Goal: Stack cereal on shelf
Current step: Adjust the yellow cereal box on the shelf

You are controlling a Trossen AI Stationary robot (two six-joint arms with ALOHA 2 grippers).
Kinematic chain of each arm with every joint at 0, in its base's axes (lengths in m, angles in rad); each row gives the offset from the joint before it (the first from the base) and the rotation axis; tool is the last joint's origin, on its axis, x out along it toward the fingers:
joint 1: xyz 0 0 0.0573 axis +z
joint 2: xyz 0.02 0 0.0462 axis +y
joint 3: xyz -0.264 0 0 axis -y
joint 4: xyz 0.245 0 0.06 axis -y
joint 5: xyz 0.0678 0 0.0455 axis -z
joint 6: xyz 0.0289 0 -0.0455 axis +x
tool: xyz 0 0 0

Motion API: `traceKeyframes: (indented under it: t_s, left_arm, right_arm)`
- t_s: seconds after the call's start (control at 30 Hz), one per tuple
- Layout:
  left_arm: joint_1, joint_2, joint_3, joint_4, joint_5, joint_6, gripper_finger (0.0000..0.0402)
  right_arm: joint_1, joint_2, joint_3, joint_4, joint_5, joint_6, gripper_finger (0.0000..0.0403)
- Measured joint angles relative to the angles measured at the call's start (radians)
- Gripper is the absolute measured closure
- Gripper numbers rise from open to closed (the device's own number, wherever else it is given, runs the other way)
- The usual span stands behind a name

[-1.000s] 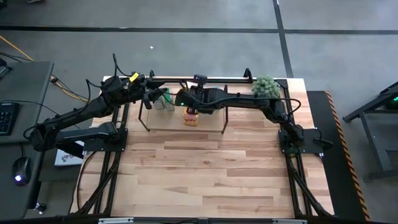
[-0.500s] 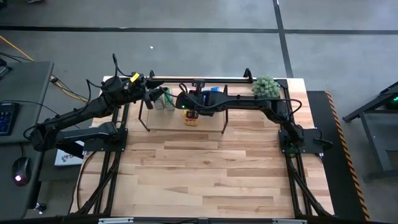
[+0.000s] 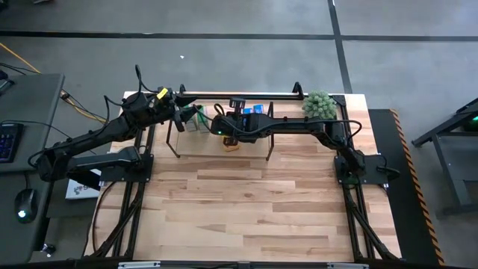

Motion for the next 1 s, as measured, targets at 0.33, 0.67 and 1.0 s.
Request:
traceKeyframes:
  t_s: [0.33,0.67,1.0]
  left_arm:
    - [0.001,0.000,0.000,0.002,-0.003,0.000,0.0165]
    - [0.001,0.000,0.000,-0.016,-0.003,0.020,0.0165]
    - [0.001,0.000,0.000,-0.016,-0.003,0.055,0.0165]
  right_arm:
    - [0.000,0.000,0.000,-0.017,-0.019,0.019,0.0403]
    - [0.001,0.000,0.000,-0.031,-0.074,0.019,0.0402]
    - [0.002,0.000,0.000,-0.031,-0.085,0.016,0.0388]
